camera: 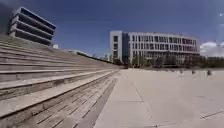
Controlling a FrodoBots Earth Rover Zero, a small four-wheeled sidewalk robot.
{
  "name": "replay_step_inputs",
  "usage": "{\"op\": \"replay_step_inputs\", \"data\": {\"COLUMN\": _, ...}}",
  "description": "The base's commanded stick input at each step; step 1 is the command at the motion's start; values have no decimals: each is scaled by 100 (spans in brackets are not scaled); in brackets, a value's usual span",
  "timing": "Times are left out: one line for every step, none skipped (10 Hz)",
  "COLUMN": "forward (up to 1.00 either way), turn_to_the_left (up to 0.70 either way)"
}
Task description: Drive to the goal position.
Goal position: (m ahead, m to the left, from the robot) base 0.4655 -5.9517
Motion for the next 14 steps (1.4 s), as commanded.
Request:
{"op": "replay_step_inputs", "data": {"forward": 70, "turn_to_the_left": 0}}
{"op": "replay_step_inputs", "data": {"forward": 70, "turn_to_the_left": 0}}
{"op": "replay_step_inputs", "data": {"forward": 70, "turn_to_the_left": -7}}
{"op": "replay_step_inputs", "data": {"forward": 70, "turn_to_the_left": -22}}
{"op": "replay_step_inputs", "data": {"forward": 70, "turn_to_the_left": -35}}
{"op": "replay_step_inputs", "data": {"forward": 70, "turn_to_the_left": -35}}
{"op": "replay_step_inputs", "data": {"forward": 70, "turn_to_the_left": -35}}
{"op": "replay_step_inputs", "data": {"forward": 70, "turn_to_the_left": -35}}
{"op": "replay_step_inputs", "data": {"forward": 70, "turn_to_the_left": -35}}
{"op": "replay_step_inputs", "data": {"forward": 70, "turn_to_the_left": -35}}
{"op": "replay_step_inputs", "data": {"forward": 70, "turn_to_the_left": -35}}
{"op": "replay_step_inputs", "data": {"forward": 70, "turn_to_the_left": -35}}
{"op": "replay_step_inputs", "data": {"forward": 70, "turn_to_the_left": -35}}
{"op": "replay_step_inputs", "data": {"forward": 70, "turn_to_the_left": -35}}
